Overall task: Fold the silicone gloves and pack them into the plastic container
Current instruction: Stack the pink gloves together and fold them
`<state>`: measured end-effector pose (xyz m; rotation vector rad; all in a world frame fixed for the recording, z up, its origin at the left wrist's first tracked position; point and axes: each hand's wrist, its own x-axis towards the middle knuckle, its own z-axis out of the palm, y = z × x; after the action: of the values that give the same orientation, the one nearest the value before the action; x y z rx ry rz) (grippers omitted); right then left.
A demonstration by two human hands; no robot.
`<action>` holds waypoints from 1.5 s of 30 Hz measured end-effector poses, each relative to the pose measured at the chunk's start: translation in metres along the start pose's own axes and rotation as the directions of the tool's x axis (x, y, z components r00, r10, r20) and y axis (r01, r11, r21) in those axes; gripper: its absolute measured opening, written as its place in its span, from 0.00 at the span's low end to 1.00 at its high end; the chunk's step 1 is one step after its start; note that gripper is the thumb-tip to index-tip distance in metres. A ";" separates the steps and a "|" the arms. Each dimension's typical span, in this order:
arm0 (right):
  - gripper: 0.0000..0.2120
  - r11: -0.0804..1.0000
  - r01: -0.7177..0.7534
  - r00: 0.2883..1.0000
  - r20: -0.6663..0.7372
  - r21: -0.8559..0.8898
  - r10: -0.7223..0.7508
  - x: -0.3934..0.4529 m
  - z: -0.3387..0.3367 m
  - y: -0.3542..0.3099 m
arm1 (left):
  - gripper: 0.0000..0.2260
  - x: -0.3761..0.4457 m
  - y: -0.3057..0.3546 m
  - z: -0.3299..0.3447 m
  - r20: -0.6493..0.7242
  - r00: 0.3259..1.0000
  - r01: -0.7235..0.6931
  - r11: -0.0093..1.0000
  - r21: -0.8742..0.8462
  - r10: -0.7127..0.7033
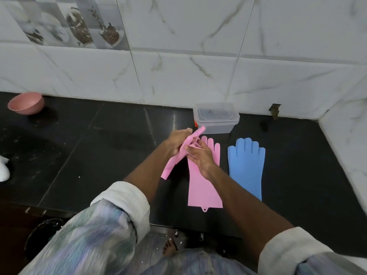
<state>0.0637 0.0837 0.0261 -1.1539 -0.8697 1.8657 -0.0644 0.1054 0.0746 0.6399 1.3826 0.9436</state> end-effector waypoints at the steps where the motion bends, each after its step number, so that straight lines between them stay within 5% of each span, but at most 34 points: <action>1: 0.22 0.994 -0.046 0.999 0.011 0.101 0.045 -0.002 -0.003 -0.003 | 0.05 -0.002 0.002 0.001 0.053 0.998 0.033 0.998 -0.058 -0.030; 6: 0.17 0.943 -0.110 0.977 -0.139 0.313 0.160 -0.010 -0.023 -0.014 | 0.14 -0.016 -0.002 0.009 0.186 0.981 0.057 0.998 0.037 -0.063; 10: 0.24 0.921 -0.092 0.958 -0.218 0.379 0.186 -0.016 -0.031 -0.015 | 0.22 -0.020 -0.019 0.023 -0.049 0.937 -0.290 0.850 0.440 0.346; 12: 0.23 0.923 -0.080 0.963 -0.211 0.376 0.170 -0.020 -0.035 -0.019 | 0.26 -0.023 -0.025 0.028 -0.155 0.877 -0.299 0.769 0.565 0.455; 14: 0.18 0.924 -0.098 0.972 -0.164 0.370 0.168 -0.025 -0.041 -0.026 | 0.31 -0.022 -0.031 0.027 -0.166 0.930 -0.186 0.810 0.556 0.328; 16: 0.12 0.921 -0.139 0.971 -0.133 0.363 0.199 -0.028 -0.043 -0.038 | 0.28 -0.025 -0.033 0.021 -0.020 0.999 -0.034 0.954 0.296 0.041; 19: 0.12 0.934 -0.124 0.955 -0.215 0.334 0.204 -0.019 -0.049 -0.052 | 0.27 -0.033 -0.044 0.005 0.205 0.956 0.193 0.977 0.092 -0.208; 22: 0.18 0.871 -0.088 0.947 -0.230 0.484 0.223 -0.016 -0.061 -0.052 | 0.24 -0.031 -0.057 -0.004 0.245 0.907 0.334 0.939 0.079 -0.343; 24: 0.29 0.881 -0.192 0.944 -0.165 0.433 0.287 -0.021 -0.065 -0.046 | 0.22 -0.030 -0.062 0.000 0.202 0.923 0.313 0.944 0.102 -0.328; 28: 0.10 0.989 -0.145 0.972 -0.182 0.043 0.150 -0.030 -0.064 -0.019 | 0.25 -0.024 -0.078 0.011 0.197 0.962 0.171 0.980 0.097 -0.188; 29: 0.13 0.993 -0.114 0.972 -0.208 -0.014 0.109 -0.029 -0.066 -0.014 | 0.24 -0.023 -0.080 0.013 0.216 0.955 0.184 0.977 0.103 -0.203; 35: 0.18 0.994 -0.071 0.974 -0.220 -0.084 0.051 -0.018 -0.065 -0.026 | 0.22 -0.017 -0.077 0.019 0.249 0.957 0.165 0.986 -0.039 -0.150; 39: 0.13 0.996 -0.091 0.937 -0.337 0.019 0.092 -0.011 -0.067 -0.028 | 0.19 -0.012 -0.077 0.030 0.027 0.987 0.158 0.986 -0.047 -0.157; 42: 0.13 0.957 -0.255 0.897 -0.405 -0.141 0.179 -0.013 -0.072 -0.016 | 0.18 -0.012 -0.088 0.031 -0.095 0.969 0.238 0.965 0.109 -0.228; 45: 0.16 0.922 -0.269 0.916 -0.369 -0.278 0.156 -0.019 -0.072 -0.012 | 0.18 -0.013 -0.095 0.028 -0.054 0.958 0.285 0.956 0.077 -0.281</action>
<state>0.1387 0.0845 0.0178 -1.7831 -0.8962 1.6520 -0.0194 0.0506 0.0042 0.4697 1.5118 0.6759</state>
